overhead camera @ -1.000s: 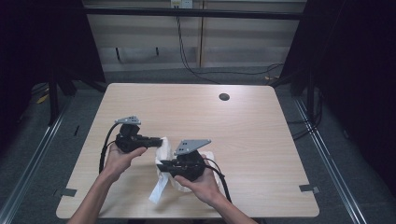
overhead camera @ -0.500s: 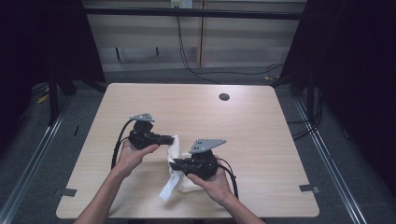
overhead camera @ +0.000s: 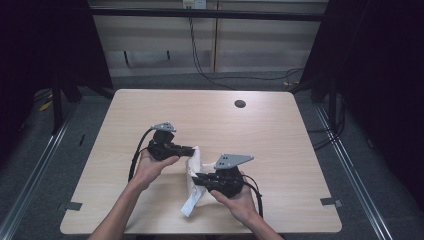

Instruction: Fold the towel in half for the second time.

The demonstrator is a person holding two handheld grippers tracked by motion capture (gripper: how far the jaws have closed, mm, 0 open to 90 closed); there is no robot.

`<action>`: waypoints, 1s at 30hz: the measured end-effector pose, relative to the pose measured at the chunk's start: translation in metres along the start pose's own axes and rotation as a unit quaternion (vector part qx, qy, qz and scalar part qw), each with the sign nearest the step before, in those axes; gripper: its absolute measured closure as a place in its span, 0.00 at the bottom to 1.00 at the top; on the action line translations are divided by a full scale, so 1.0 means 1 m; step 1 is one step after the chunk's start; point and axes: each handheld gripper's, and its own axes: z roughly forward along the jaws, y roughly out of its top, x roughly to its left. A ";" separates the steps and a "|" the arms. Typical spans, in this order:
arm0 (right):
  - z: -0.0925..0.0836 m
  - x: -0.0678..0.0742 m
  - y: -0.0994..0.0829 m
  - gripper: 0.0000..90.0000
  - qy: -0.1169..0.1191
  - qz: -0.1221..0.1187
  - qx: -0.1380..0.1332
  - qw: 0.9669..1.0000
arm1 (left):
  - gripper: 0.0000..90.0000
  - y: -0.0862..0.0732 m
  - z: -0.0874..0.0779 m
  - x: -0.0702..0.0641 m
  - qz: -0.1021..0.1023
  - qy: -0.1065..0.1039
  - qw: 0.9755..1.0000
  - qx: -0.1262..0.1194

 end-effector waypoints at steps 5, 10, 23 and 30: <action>-0.006 -0.003 -0.002 0.93 -0.006 -0.001 -0.002 1.000 | 0.96 0.007 0.007 -0.004 0.012 0.000 1.000 0.012; -0.009 -0.005 -0.004 0.93 -0.012 0.001 -0.004 1.000 | 0.96 0.015 0.013 -0.007 0.013 -0.005 1.000 0.016; -0.024 -0.018 -0.021 0.93 -0.006 0.034 0.005 0.999 | 0.96 0.014 0.036 -0.011 0.001 -0.031 0.999 0.022; -0.026 -0.020 -0.027 0.92 -0.010 0.040 0.012 0.999 | 0.96 0.013 0.047 -0.013 -0.008 -0.038 0.999 0.031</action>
